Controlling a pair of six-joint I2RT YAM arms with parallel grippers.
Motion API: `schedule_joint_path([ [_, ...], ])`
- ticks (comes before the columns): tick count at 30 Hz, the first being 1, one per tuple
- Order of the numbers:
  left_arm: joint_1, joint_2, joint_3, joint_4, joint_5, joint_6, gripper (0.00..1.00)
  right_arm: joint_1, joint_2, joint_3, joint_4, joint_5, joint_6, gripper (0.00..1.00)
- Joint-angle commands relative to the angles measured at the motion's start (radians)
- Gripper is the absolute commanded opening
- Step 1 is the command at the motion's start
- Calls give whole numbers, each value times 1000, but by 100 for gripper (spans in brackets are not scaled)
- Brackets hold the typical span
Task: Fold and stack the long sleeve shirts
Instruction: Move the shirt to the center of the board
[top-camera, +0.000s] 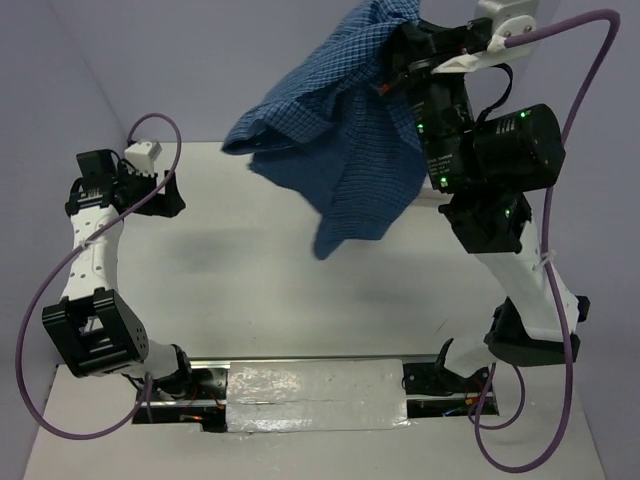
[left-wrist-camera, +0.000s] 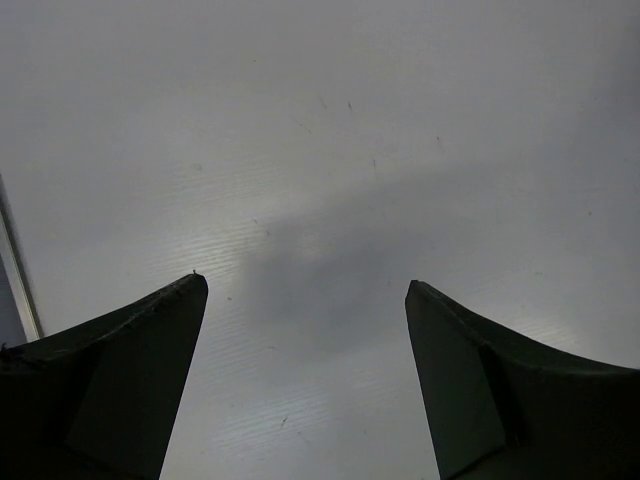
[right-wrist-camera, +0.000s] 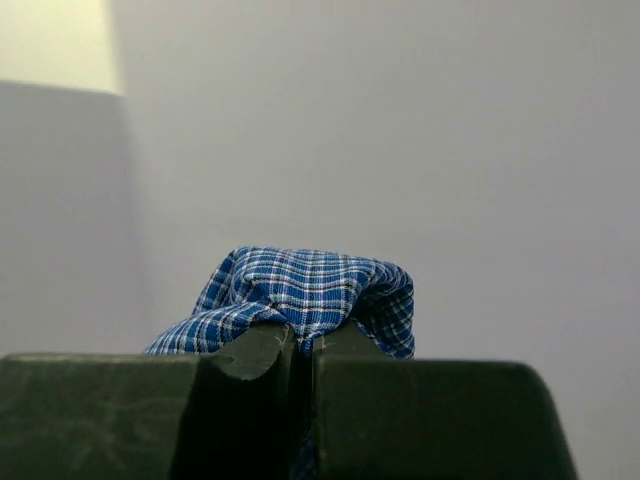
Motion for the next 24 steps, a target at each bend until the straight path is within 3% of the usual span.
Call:
schedule_joint_path([
  [1, 53, -42, 79, -19, 82, -33, 94, 37, 180, 131, -22, -152, 76, 0],
  [4, 104, -37, 111, -32, 94, -47, 94, -11, 343, 223, -33, -59, 207, 0],
  [6, 127, -31, 120, -18, 94, -54, 95, -56, 427, 227, -128, -45, 337, 0],
  [7, 141, -27, 130, -12, 89, -61, 95, -108, 447, 192, -169, -63, 500, 0],
  [11, 145, 25, 156, 16, 34, -74, 94, -251, 573, 60, -364, -279, 787, 0],
  [13, 145, 49, 173, 16, 39, -73, 94, -308, 660, 113, -465, -373, 827, 15],
  [14, 144, 75, 179, 7, 51, -67, 94, -368, 749, 139, -578, -391, 831, 47],
  [16, 130, 107, 188, -38, 74, -32, 94, -391, 806, 167, -703, -420, 819, 72],
  [17, 118, 115, 186, -56, 62, -10, 95, -441, 810, 143, -713, -425, 804, 75],
  [18, 86, 118, 159, -79, 13, 13, 96, -443, 788, 18, -701, -411, 783, 77],
  [20, 40, 122, 112, -91, -51, 102, 97, -434, 669, -163, -565, -401, 717, 79],
  [21, -5, 124, 52, -94, -87, 128, 98, -431, 624, -334, -509, -414, 698, 79],
  [24, -55, 161, -55, -93, -217, 191, 99, -425, 515, -538, -356, -503, 667, 78],
])
